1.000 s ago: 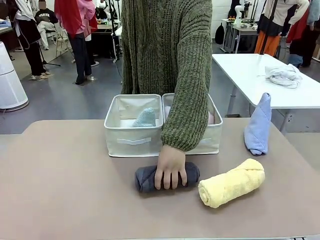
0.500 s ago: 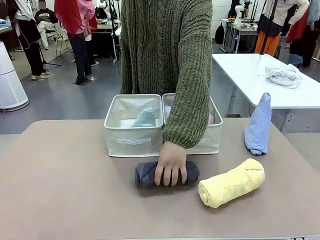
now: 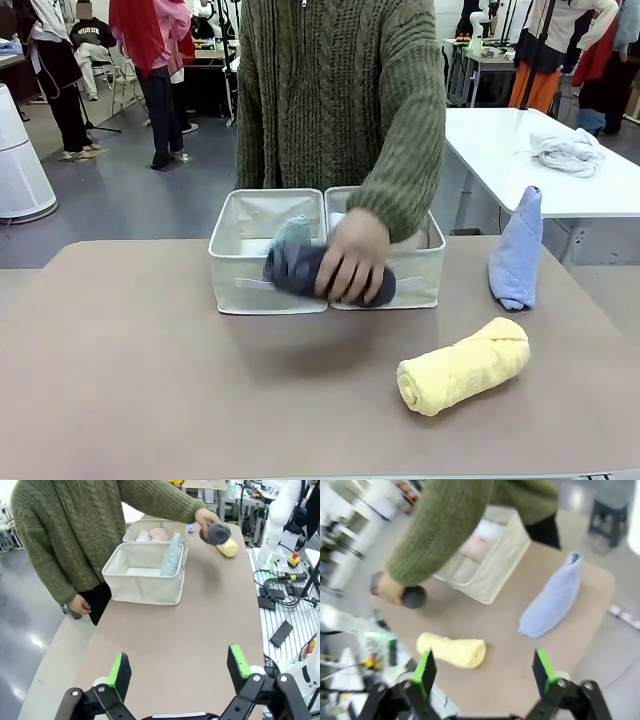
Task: Sort the towels based on their folding style.
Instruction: Pick up another triangle-folded towel from the table and place it in the left Fabric basket.
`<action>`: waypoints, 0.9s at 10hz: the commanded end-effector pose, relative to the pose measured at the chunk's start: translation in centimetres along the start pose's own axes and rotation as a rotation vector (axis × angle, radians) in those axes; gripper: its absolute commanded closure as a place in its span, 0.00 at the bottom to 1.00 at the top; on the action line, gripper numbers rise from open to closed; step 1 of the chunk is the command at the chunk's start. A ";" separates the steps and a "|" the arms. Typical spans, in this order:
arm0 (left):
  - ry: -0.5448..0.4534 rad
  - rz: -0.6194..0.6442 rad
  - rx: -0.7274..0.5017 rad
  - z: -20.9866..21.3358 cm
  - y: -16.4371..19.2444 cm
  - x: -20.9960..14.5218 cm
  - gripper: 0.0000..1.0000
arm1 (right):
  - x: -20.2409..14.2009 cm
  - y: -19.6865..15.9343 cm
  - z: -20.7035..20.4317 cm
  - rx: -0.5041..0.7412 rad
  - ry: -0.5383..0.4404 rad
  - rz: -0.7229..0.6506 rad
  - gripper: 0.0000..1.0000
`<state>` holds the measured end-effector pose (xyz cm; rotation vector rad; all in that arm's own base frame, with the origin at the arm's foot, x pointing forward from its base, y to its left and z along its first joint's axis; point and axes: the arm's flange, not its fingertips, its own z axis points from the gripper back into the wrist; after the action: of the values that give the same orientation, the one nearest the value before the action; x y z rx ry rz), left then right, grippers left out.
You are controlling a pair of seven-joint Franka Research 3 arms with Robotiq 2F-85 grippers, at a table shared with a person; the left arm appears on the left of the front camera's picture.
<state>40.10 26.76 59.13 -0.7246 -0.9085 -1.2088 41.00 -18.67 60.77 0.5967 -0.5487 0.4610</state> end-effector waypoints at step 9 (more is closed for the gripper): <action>-0.009 0.018 0.005 -0.1 -0.4 0.3 0.00 | -7.8 1.9 3.6 0.071 0.077 0.039 0.00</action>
<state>40.03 26.71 59.13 -0.7251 -0.9086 -1.2081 32.85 -20.57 59.89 0.6422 -0.4851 0.5442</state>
